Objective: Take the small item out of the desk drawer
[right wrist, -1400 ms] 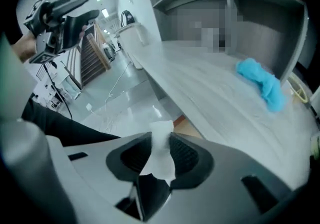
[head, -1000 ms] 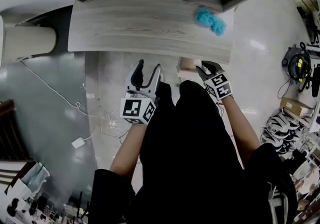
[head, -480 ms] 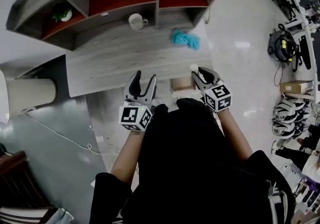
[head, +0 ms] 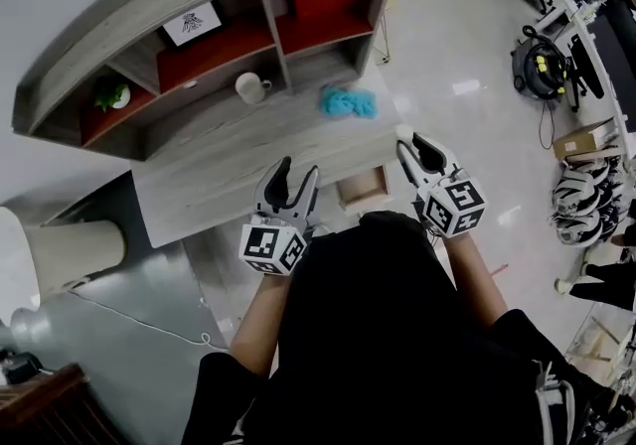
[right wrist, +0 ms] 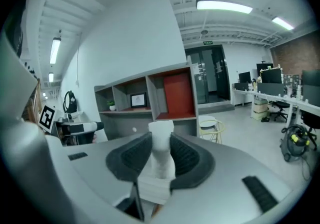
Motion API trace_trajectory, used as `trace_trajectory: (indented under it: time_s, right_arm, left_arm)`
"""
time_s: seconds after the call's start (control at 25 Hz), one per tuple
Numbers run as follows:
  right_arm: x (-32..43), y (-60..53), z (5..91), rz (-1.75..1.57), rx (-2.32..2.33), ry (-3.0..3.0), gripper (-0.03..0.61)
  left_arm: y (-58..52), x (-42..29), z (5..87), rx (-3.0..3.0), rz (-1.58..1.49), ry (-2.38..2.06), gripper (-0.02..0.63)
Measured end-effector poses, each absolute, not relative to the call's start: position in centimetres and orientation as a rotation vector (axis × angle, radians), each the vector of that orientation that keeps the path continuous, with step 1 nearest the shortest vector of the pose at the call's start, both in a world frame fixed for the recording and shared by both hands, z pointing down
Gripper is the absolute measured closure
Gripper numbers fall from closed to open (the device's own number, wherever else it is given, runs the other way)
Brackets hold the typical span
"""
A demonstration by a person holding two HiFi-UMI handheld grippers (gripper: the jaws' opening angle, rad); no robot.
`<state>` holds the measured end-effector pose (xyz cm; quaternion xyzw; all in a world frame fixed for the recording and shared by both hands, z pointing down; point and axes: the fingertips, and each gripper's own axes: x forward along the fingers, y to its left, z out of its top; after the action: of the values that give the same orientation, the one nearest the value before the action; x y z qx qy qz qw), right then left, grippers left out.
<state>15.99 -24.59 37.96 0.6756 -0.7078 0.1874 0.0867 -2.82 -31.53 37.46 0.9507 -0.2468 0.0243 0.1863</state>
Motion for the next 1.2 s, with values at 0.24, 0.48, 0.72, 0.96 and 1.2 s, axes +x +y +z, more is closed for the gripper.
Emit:
trace_trajectory:
  time_s: [0.24, 0.48, 0.72, 0.96, 1.2]
  right_arm:
    - [16.9, -23.2, 36.7, 0.557, 2.123, -2.101, 0.461]
    - [17.0, -21.9, 35.4, 0.488, 2.166, -2.08, 0.46]
    - [16.6, -21.4, 34.6, 0.458, 2.179, -2.1, 0.461]
    - [16.4, -21.6, 34.6, 0.462, 2.177, -2.126, 0.462]
    - [15.3, -21.6, 34.8, 0.398, 2.106, -2.134, 0.462]
  left_arm:
    - [-31.1, -1.6, 35.6, 2.804, 0.092, -0.68, 0.517]
    - [-31.0, -1.9, 35.7, 2.771, 0.124, -0.729, 0.592]
    - [-30.2, -2.1, 34.9, 2.781, 0.126, -0.762, 0.594]
    - [-30.6, -3.1, 35.0, 2.743, 0.124, -0.817, 0.594]
    - [-30.0, -4.3, 34.4, 2.704, 0.024, -0.827, 0.594]
